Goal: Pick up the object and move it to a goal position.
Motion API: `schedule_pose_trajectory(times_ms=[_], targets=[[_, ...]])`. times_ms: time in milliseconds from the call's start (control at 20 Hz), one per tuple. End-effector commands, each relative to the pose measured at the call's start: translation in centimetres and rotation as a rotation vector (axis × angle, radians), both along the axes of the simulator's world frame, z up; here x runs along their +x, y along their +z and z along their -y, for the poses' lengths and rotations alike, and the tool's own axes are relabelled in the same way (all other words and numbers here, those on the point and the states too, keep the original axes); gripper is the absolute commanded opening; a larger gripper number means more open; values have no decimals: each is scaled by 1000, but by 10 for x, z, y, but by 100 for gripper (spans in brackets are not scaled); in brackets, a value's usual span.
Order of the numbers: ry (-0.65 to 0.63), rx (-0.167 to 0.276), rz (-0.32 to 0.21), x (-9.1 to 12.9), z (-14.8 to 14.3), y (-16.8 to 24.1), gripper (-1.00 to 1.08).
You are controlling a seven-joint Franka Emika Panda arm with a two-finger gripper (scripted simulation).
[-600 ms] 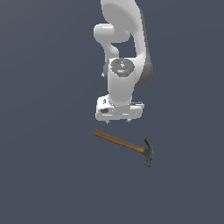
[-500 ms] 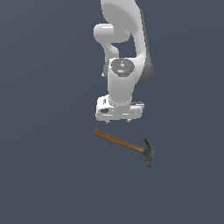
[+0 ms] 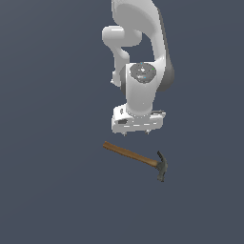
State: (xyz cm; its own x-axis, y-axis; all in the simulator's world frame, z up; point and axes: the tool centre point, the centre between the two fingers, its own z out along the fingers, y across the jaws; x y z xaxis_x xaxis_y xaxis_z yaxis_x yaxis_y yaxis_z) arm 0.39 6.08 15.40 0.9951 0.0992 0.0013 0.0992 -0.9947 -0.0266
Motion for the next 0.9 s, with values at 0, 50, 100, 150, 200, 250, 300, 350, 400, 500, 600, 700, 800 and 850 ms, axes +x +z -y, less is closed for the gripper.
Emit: schedule_pose_trajectory(times_ms=[0, 50, 100, 150, 200, 250, 300, 350, 400, 500, 600, 700, 800, 850], targets=[[-1, 2, 1, 0, -1, 0, 100], [0, 1, 1, 0, -1, 0, 100], [3, 1, 0, 0, 0, 0, 100], [7, 0, 0, 1, 0, -1, 100], [13, 0, 1, 1, 0, -1, 100], [21, -1, 1, 1, 0, -2, 100], [30, -1, 1, 1, -1, -3, 100], [41, -2, 1, 2, -1, -4, 100], [54, -3, 1, 2, -1, -5, 100], [83, -4, 2, 3, -1, -8, 100], [118, -7, 2, 5, -1, -11, 100], [160, -9, 3, 6, -1, -15, 100], [207, -11, 3, 8, -2, -19, 100], [233, -13, 3, 9, -2, -21, 100]])
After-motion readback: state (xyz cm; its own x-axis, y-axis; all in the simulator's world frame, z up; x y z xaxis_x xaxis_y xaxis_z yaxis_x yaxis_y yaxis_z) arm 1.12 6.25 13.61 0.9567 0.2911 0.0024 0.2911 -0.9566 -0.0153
